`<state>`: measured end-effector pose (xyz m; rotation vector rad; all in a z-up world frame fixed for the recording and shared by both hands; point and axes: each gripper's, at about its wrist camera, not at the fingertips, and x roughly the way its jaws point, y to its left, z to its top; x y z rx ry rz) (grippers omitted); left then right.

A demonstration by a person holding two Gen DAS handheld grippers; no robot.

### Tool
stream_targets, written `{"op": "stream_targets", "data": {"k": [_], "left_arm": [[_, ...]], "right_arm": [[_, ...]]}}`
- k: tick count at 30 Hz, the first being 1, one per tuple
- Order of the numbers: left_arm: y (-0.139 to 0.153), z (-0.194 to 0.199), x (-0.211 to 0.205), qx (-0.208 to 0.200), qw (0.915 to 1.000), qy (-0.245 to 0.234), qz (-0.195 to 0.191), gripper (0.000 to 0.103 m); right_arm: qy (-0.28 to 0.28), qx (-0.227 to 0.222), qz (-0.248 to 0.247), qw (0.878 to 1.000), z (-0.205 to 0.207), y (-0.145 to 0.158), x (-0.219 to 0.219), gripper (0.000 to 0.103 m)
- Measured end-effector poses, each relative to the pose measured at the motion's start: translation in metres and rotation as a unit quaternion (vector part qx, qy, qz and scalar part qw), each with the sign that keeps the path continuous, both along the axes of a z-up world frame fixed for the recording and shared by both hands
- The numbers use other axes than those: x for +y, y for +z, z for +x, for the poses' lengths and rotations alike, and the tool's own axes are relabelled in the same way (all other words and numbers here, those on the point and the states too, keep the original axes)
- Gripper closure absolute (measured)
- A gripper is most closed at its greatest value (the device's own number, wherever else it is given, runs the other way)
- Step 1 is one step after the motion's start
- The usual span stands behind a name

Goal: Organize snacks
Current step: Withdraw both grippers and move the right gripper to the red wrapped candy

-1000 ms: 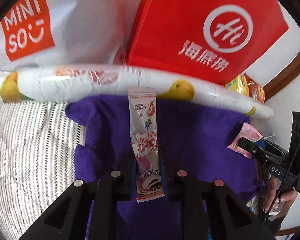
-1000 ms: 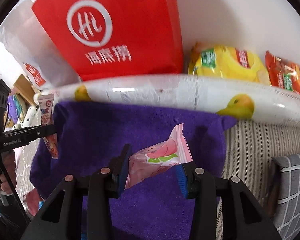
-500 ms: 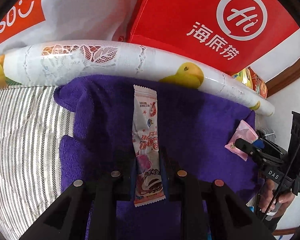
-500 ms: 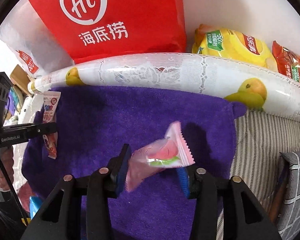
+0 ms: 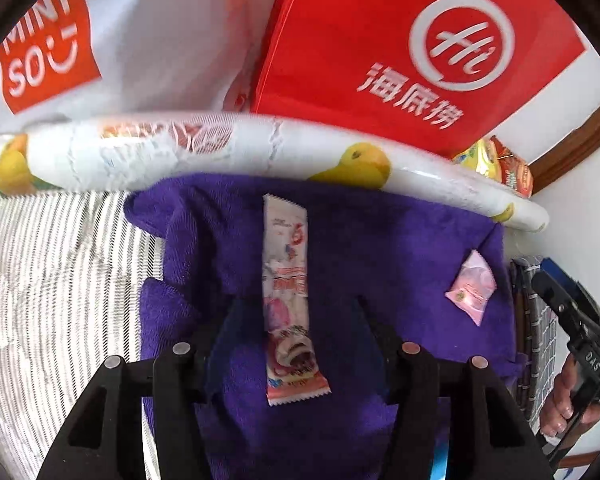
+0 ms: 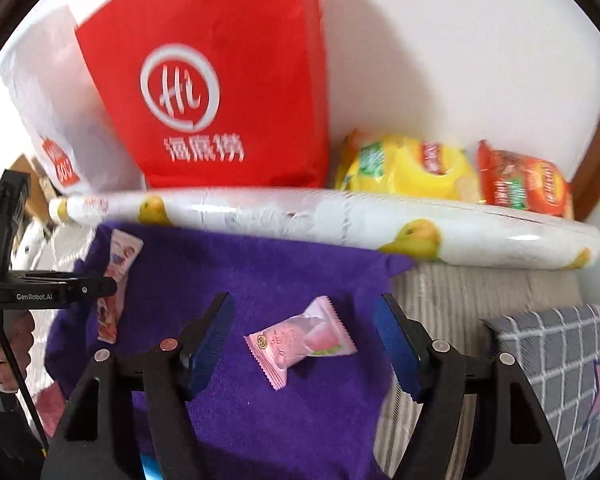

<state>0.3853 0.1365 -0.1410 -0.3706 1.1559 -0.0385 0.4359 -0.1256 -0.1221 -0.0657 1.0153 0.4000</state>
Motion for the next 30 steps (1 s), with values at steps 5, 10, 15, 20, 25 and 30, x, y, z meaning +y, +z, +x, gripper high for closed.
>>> {"op": "stream_targets", "data": {"k": [5, 10, 15, 20, 25, 30], "left_arm": [[0.033, -0.015, -0.006, -0.035, 0.9991, -0.005, 0.024, 0.045], [0.061, -0.041, -0.007, -0.068, 0.9975, -0.006, 0.021, 0.038], [0.068, -0.075, -0.004, -0.068, 0.9973, -0.003, 0.026, 0.038], [0.065, -0.106, -0.001, -0.065, 0.9975, 0.008, 0.024, 0.038], [0.059, -0.133, 0.000, -0.061, 0.9972, 0.012, 0.041, 0.038], [0.057, -0.153, 0.001, -0.058, 0.9965, 0.010, 0.061, 0.038]], "right_arm": [[-0.033, -0.002, -0.020, 0.999, -0.032, 0.013, -0.024, 0.031], [-0.037, 0.013, -0.012, 0.999, -0.077, 0.015, -0.056, 0.031], [-0.035, 0.065, 0.003, 0.997, -0.110, -0.004, -0.075, 0.044], [0.006, 0.084, -0.008, 0.996, -0.134, -0.017, -0.072, 0.044], [0.025, 0.083, -0.005, 0.996, -0.143, -0.024, -0.072, 0.046], [0.050, 0.090, -0.005, 0.995, -0.143, -0.034, -0.067, 0.047]]}}
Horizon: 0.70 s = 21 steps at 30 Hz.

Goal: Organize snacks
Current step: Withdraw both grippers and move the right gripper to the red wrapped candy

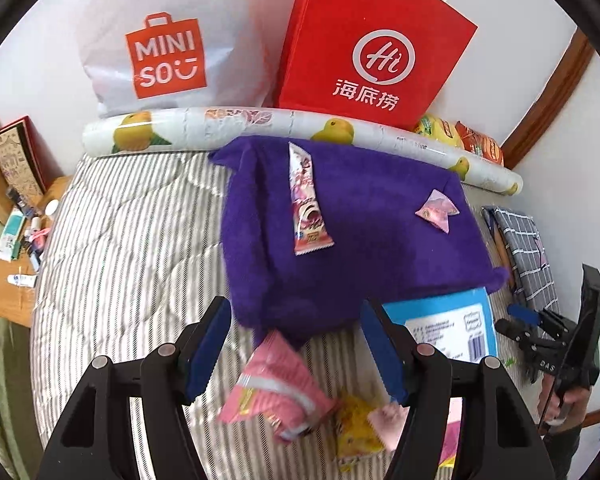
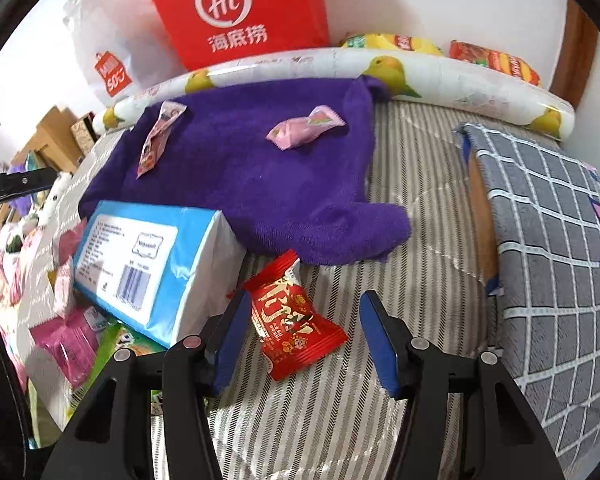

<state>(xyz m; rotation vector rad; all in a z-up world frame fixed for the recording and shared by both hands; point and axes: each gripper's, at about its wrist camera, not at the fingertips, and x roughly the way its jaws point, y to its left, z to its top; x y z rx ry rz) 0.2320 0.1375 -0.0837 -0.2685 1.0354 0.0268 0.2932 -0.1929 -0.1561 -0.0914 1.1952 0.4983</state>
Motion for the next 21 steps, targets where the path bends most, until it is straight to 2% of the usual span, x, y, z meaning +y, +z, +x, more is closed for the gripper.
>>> {"op": "stream_targets", "data": {"k": [4, 9, 12, 17, 21], "left_arm": [[-0.002, -0.014, 0.002, -0.001, 1.0000, 0.007, 0.001, 0.038], [-0.008, -0.023, -0.002, 0.006, 1.0000, 0.005, 0.005, 0.038], [-0.010, -0.025, -0.005, 0.009, 1.0000, 0.002, 0.003, 0.038], [-0.012, -0.029, -0.007, 0.008, 0.9999, 0.000, -0.008, 0.038], [-0.012, -0.033, -0.004, 0.005, 0.9999, 0.001, -0.015, 0.038]], "right_arm": [[0.017, 0.003, -0.001, 1.000, 0.002, -0.008, 0.004, 0.048], [0.032, 0.013, 0.001, 0.999, 0.006, -0.019, 0.008, 0.055], [0.031, 0.028, 0.033, 0.999, 0.010, -0.022, 0.005, 0.065], [0.016, 0.039, 0.051, 0.998, 0.009, -0.020, -0.007, 0.080], [0.003, 0.046, 0.052, 0.998, 0.002, -0.020, -0.021, 0.083]]}}
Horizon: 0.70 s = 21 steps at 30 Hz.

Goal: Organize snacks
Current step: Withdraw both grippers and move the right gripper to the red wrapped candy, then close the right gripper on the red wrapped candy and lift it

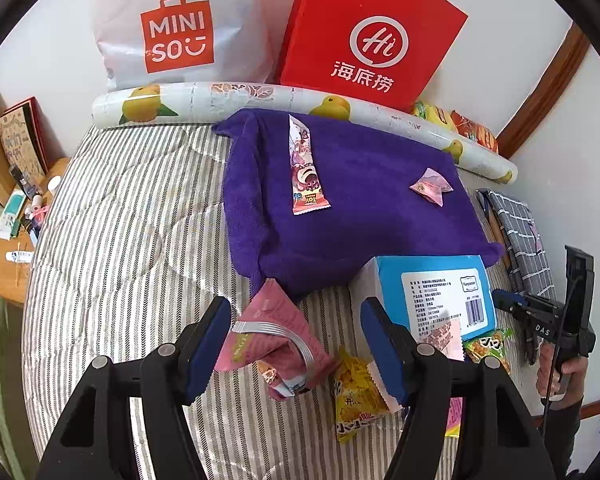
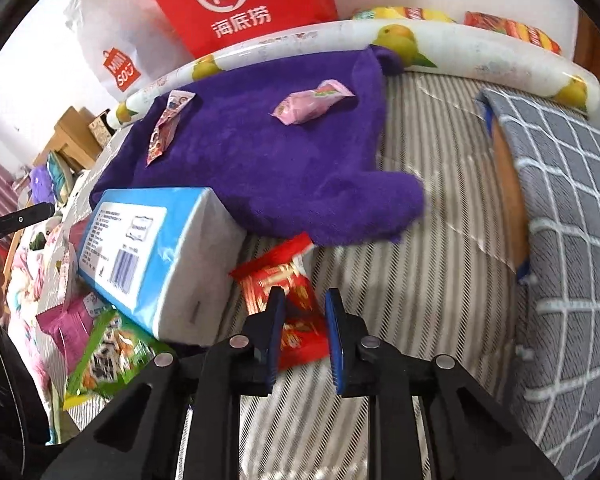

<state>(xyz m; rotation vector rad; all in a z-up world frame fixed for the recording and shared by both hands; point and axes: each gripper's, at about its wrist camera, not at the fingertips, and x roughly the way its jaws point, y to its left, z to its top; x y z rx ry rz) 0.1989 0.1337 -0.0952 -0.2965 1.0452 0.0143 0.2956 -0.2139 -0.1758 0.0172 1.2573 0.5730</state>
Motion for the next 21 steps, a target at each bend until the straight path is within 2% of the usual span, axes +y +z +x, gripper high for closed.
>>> {"op": "stream_targets", "data": {"k": [4, 6, 8, 10, 15, 18, 19, 21], "left_arm": [[-0.001, -0.003, 0.006, 0.000, 1.0000, 0.004, -0.007, 0.038], [-0.002, -0.003, 0.009, 0.001, 0.9999, 0.006, -0.010, 0.038], [-0.003, -0.004, 0.012, 0.003, 0.9999, 0.009, -0.012, 0.038], [-0.003, -0.004, 0.016, 0.003, 0.9999, 0.011, -0.011, 0.038], [-0.002, -0.006, 0.028, -0.001, 0.9996, 0.024, -0.014, 0.038], [-0.003, -0.008, 0.037, -0.003, 0.9992, 0.034, -0.020, 0.038], [-0.004, -0.009, 0.039, -0.003, 0.9991, 0.036, -0.021, 0.038], [-0.005, -0.010, 0.043, -0.003, 0.9989, 0.041, -0.023, 0.038]], "right_arm": [[-0.011, -0.006, -0.002, 1.000, -0.010, 0.003, -0.009, 0.081], [-0.005, -0.017, 0.001, 1.000, -0.011, 0.006, -0.006, 0.073], [0.007, -0.023, 0.006, 1.000, -0.008, 0.009, -0.002, 0.058], [0.025, -0.017, 0.011, 0.999, -0.002, 0.008, 0.004, 0.051], [0.070, 0.015, -0.011, 0.997, 0.012, -0.006, 0.026, 0.051], [0.089, 0.015, -0.041, 0.995, 0.012, -0.014, 0.038, 0.052], [0.092, 0.009, -0.042, 0.995, 0.011, -0.013, 0.038, 0.061], [0.091, 0.011, -0.036, 0.995, 0.009, -0.010, 0.035, 0.063]]}}
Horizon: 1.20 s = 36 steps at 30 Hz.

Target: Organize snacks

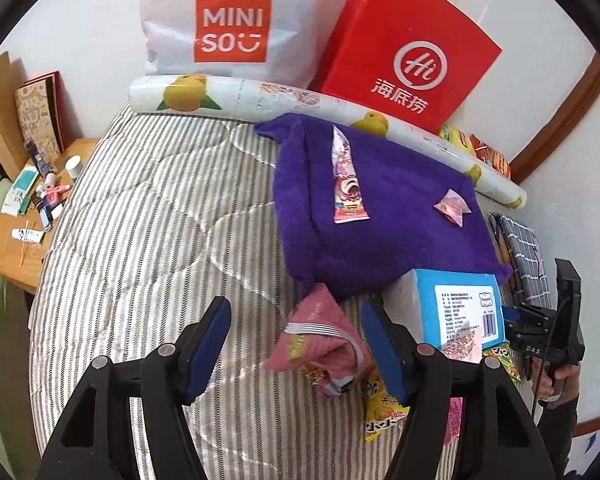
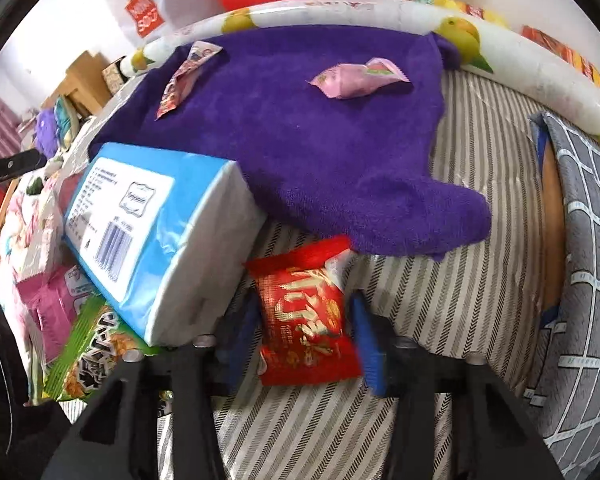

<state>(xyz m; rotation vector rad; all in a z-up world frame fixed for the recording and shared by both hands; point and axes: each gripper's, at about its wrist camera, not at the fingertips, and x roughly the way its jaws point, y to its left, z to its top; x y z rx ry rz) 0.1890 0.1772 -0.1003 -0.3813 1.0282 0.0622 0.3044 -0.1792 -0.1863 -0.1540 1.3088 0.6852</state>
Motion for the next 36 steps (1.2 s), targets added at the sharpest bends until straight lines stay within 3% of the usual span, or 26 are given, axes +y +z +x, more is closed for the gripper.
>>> {"op": "stream_targets", "data": {"k": [8, 13, 18, 21, 24, 29, 36], "left_arm": [[-0.015, -0.005, 0.003, 0.015, 0.9998, -0.003, -0.008, 0.038], [-0.027, -0.003, -0.006, 0.024, 0.9989, -0.018, -0.036, 0.038], [-0.039, 0.003, -0.021, 0.035, 0.9981, -0.029, -0.042, 0.036], [-0.042, 0.008, -0.023, 0.033, 0.9983, -0.024, -0.043, 0.029], [-0.049, 0.015, -0.026, 0.045, 0.9983, -0.024, -0.030, 0.029], [-0.062, 0.019, -0.029, 0.052, 0.9972, -0.029, -0.047, 0.029], [-0.064, 0.012, -0.028, 0.035, 0.9968, -0.030, -0.066, 0.041]], "right_arm": [[-0.117, -0.043, -0.010, 0.992, -0.008, 0.017, -0.047, 0.063], [-0.164, -0.064, -0.029, 0.984, -0.026, 0.009, -0.060, 0.062], [-0.179, -0.068, -0.042, 0.981, -0.036, -0.006, -0.053, 0.062], [-0.186, -0.079, -0.043, 0.978, -0.041, -0.008, -0.053, 0.060], [-0.187, -0.087, -0.051, 0.977, -0.044, -0.009, -0.050, 0.059], [-0.179, -0.103, -0.060, 0.977, -0.049, -0.011, -0.044, 0.052], [-0.180, -0.101, -0.065, 0.976, -0.053, -0.008, -0.045, 0.058]]}}
